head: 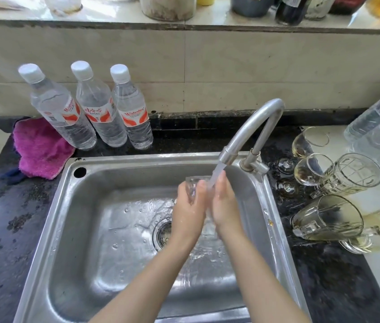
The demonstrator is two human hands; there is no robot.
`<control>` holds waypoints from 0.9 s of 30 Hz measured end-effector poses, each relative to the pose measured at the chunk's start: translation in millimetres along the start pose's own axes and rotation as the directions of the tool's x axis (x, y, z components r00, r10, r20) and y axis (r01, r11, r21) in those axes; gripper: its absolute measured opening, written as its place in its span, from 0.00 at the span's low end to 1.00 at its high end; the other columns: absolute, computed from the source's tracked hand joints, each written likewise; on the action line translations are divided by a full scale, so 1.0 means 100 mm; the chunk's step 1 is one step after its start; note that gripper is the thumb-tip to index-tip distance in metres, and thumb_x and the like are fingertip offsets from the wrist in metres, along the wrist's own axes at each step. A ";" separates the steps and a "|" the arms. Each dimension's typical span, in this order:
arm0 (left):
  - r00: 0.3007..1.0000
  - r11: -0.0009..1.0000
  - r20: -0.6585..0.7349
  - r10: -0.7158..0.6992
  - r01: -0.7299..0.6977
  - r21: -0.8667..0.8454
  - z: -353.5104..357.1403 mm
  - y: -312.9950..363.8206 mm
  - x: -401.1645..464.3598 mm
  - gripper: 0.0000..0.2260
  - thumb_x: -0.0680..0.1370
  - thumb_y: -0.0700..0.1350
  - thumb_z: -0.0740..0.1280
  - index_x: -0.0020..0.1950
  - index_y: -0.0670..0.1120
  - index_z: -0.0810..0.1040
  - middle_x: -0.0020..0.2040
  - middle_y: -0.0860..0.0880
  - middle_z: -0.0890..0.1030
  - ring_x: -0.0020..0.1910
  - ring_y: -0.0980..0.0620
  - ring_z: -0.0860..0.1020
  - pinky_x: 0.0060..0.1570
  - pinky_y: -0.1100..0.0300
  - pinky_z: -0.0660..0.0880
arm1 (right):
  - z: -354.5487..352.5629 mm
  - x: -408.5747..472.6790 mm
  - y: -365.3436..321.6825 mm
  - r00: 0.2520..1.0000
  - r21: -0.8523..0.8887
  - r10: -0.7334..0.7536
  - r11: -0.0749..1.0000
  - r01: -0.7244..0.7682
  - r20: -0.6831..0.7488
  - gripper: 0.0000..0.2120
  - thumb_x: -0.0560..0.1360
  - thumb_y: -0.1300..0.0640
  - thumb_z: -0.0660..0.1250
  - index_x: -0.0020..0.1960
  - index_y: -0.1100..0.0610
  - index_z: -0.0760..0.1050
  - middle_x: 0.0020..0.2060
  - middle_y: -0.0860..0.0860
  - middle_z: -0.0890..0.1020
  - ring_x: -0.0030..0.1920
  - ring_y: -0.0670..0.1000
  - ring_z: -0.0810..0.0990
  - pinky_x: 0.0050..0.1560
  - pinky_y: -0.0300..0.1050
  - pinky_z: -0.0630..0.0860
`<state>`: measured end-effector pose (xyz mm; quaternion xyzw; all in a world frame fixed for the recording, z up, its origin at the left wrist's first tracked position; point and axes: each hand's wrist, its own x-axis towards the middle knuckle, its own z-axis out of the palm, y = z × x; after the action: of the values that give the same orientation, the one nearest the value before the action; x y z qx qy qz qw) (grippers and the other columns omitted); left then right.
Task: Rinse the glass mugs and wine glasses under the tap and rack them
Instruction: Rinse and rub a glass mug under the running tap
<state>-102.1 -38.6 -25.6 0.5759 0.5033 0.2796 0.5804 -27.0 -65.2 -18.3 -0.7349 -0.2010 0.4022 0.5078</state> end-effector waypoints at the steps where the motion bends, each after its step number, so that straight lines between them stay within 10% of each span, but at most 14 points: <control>1: 1.000 1.000 0.020 0.018 -0.018 0.025 0.00 -0.01 -0.05 0.23 0.73 0.68 0.57 0.56 0.52 0.72 0.44 0.55 0.79 0.42 0.59 0.78 0.42 0.60 0.74 | -0.06 0.07 -0.02 0.996 0.103 0.080 0.991 -0.084 0.043 0.28 0.78 0.35 0.46 0.63 0.51 0.73 0.53 0.47 0.82 0.56 0.49 0.80 0.52 0.45 0.75; 8: 0.994 0.998 0.101 0.052 -0.053 0.014 -0.01 0.09 0.09 0.21 0.79 0.61 0.51 0.60 0.49 0.72 0.47 0.55 0.79 0.47 0.60 0.78 0.47 0.61 0.75 | -0.03 -0.10 0.02 0.992 0.006 -0.120 0.993 0.121 -0.036 0.30 0.76 0.39 0.59 0.72 0.55 0.60 0.51 0.40 0.78 0.54 0.44 0.77 0.55 0.42 0.73; 13: 0.971 0.957 0.167 0.169 -0.202 0.207 0.09 0.07 -0.11 0.26 0.79 0.58 0.49 0.76 0.50 0.54 0.67 0.52 0.68 0.66 0.54 0.68 0.62 0.58 0.68 | -0.17 0.09 -0.04 0.985 0.203 0.025 0.977 -0.060 0.169 0.22 0.73 0.34 0.56 0.52 0.48 0.77 0.43 0.43 0.85 0.44 0.43 0.84 0.39 0.36 0.78; 17: 0.965 0.977 0.247 0.092 -0.136 0.166 0.06 0.09 0.03 0.27 0.81 0.54 0.52 0.78 0.50 0.48 0.74 0.53 0.57 0.72 0.57 0.59 0.69 0.59 0.60 | -0.22 0.08 0.07 0.967 0.289 0.051 0.949 -0.125 0.250 0.26 0.71 0.34 0.55 0.59 0.47 0.76 0.51 0.47 0.85 0.48 0.46 0.84 0.48 0.46 0.80; 22: 0.973 0.999 0.229 0.003 -0.011 0.034 0.01 0.13 0.36 0.22 0.78 0.60 0.55 0.70 0.54 0.68 0.65 0.53 0.75 0.64 0.54 0.73 0.64 0.53 0.70 | -0.23 0.03 0.14 0.938 0.382 0.100 0.895 -0.230 0.332 0.23 0.78 0.38 0.49 0.59 0.48 0.76 0.52 0.49 0.85 0.52 0.48 0.84 0.42 0.44 0.80; 27: 0.943 0.986 0.285 0.169 -0.156 -0.066 0.00 -0.05 -0.14 0.29 0.77 0.62 0.56 0.77 0.57 0.53 0.76 0.57 0.60 0.74 0.61 0.58 0.73 0.57 0.58 | -0.28 0.09 0.08 0.963 0.398 0.005 0.910 -0.116 0.268 0.26 0.76 0.36 0.49 0.67 0.49 0.70 0.51 0.50 0.85 0.52 0.47 0.83 0.47 0.44 0.79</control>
<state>-108.3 -51.8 -26.5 0.6377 0.3575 0.2497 0.6350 0.3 -78.5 -24.7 -0.5583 -0.1540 0.5443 0.6068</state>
